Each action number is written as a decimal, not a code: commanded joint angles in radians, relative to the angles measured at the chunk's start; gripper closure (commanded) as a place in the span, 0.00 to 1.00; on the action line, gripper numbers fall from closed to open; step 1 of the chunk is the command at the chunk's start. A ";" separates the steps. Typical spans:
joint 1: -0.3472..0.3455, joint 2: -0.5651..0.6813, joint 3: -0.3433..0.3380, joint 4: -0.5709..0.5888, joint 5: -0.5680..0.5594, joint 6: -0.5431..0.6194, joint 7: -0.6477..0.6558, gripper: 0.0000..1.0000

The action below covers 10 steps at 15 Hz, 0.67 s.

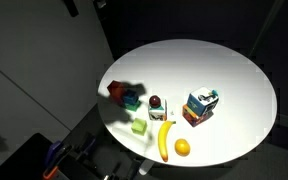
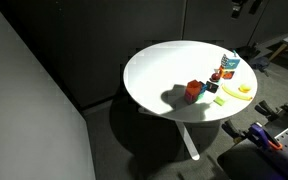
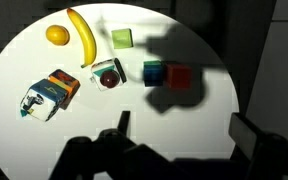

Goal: Put the orange block on the table

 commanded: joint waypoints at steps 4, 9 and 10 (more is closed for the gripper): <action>0.011 0.020 0.009 0.010 -0.002 0.005 0.002 0.00; 0.036 0.087 0.033 0.020 -0.002 0.021 0.006 0.00; 0.040 0.104 0.038 0.023 -0.004 0.032 0.007 0.00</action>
